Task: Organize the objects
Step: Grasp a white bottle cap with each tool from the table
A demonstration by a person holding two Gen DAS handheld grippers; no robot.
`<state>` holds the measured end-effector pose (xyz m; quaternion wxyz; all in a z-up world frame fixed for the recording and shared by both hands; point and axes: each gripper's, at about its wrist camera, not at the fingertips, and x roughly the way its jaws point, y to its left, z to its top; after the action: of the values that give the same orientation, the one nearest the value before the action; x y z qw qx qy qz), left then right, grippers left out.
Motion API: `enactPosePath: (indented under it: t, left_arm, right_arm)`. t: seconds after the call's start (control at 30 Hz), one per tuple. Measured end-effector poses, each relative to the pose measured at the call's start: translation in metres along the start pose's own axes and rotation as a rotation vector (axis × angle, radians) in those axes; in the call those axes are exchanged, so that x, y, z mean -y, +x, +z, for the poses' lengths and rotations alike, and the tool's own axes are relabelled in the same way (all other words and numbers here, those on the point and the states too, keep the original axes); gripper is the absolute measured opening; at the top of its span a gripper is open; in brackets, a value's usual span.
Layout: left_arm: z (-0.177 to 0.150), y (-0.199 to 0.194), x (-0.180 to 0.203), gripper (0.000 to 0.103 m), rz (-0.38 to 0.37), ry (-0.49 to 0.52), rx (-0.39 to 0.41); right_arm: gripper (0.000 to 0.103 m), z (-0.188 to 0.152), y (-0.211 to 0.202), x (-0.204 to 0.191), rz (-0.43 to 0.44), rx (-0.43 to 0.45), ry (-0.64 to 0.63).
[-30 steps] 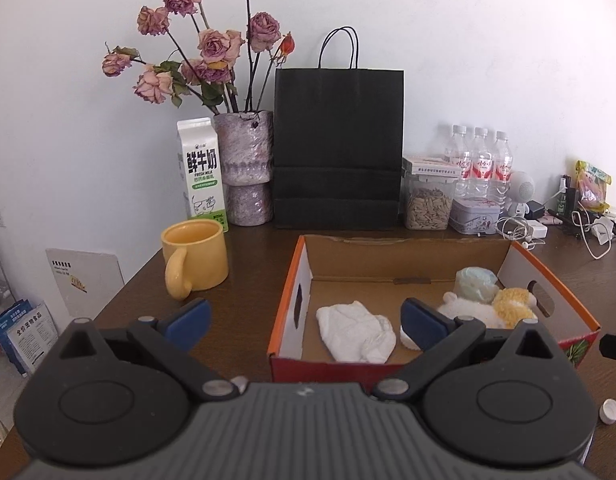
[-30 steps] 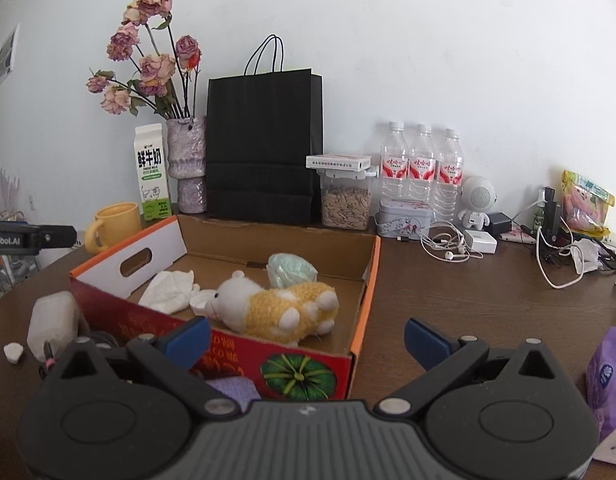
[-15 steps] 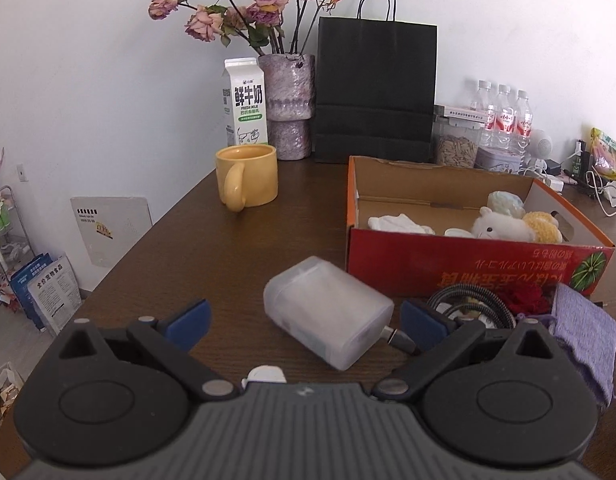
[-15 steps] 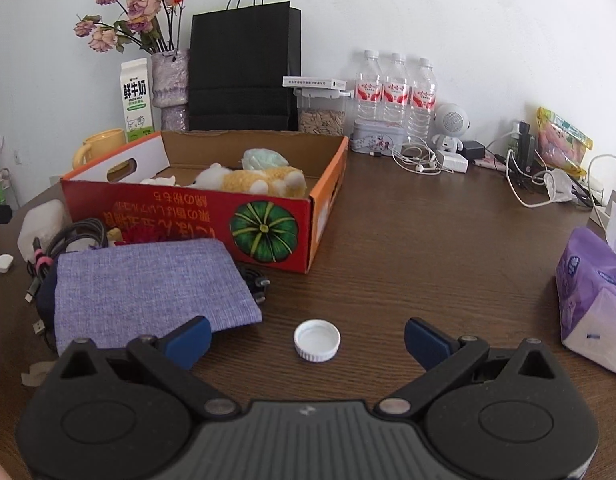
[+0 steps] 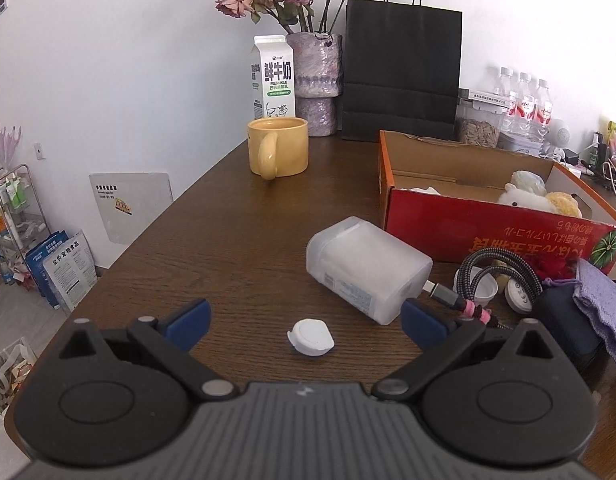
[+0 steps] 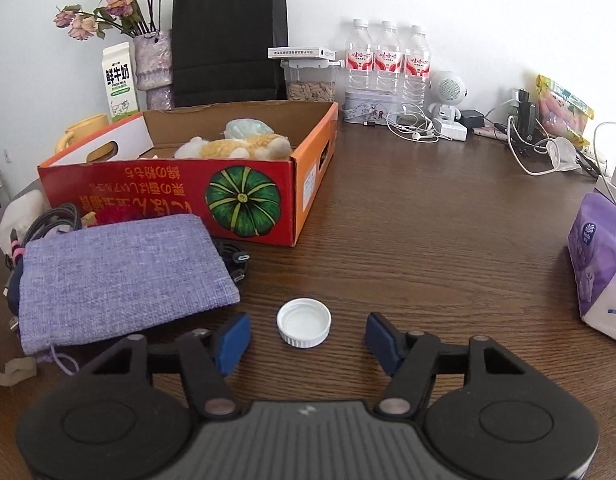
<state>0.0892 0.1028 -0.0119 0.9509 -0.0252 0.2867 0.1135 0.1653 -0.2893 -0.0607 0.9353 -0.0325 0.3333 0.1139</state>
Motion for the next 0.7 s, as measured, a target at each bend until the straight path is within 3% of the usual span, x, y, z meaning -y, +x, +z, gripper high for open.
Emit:
enactPosePath:
  t: [0.17,0.57,0.63,0.7]
  left_arm:
    - [-0.003,0.002,-0.006,0.103,0.017,-0.007,-0.015]
    - [-0.012,0.021,-0.011,0.103,0.034,-0.004,-0.081]
    - [-0.012,0.027,-0.009,0.099,0.036,0.002,-0.091]
    - [-0.012,0.032,-0.008,0.082,0.036,0.004,-0.103]
  right_arm:
    - [0.028,0.0,-0.001,-0.002,0.011,0.018,0.0]
    - [0.027,-0.008,-0.004,-0.006,-0.001,0.057,-0.003]
    - [0.027,-0.008,-0.004,-0.006,-0.002,0.058,-0.001]
    - [0.027,-0.008,-0.004,-0.006,-0.002,0.058,-0.003]
